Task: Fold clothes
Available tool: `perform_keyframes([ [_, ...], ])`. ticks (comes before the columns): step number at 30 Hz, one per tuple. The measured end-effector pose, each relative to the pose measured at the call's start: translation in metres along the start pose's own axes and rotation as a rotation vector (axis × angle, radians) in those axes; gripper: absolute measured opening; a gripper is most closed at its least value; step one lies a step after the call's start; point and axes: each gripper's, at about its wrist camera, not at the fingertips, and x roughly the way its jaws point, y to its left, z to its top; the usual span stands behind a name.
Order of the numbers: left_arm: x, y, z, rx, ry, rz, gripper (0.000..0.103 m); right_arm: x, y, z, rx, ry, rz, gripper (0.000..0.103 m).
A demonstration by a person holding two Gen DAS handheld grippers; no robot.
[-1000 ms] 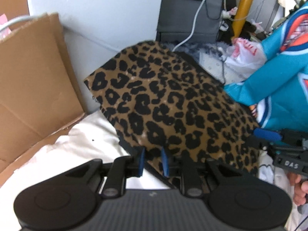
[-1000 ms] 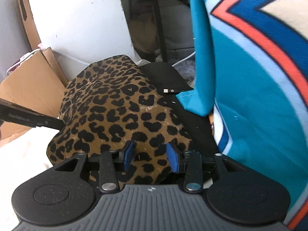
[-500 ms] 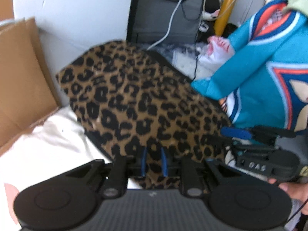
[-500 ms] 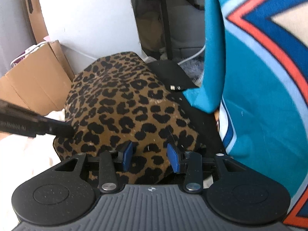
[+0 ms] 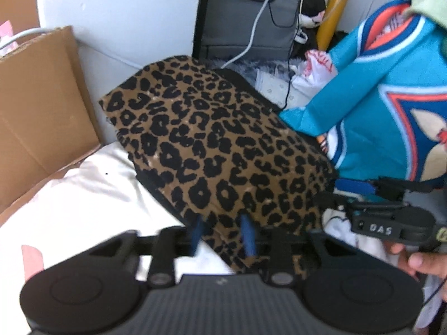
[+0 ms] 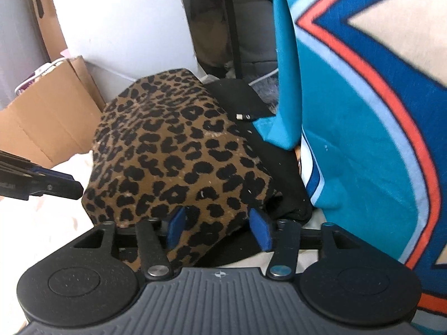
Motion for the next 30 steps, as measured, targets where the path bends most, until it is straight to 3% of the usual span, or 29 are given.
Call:
perform_keyframes([
  [2, -0.009, -0.001, 0.002, -0.022, -0.014, 0.015, 0.073, -0.002, 0.003, 0.001, 0.006, 0.008, -0.005, 0.072],
  [7, -0.024, 0.001, 0.006, -0.101, -0.011, 0.024, 0.094, -0.004, 0.012, 0.004, 0.025, 0.053, -0.013, 0.091],
  [19, -0.075, 0.025, -0.017, -0.136, 0.063, 0.116, 0.097, -0.018, 0.039, 0.017, 0.049, 0.106, 0.022, 0.098],
  [30, -0.143, 0.064, -0.027, -0.312, 0.056, 0.197, 0.098, -0.037, 0.067, 0.048, 0.007, 0.124, 0.052, 0.099],
])
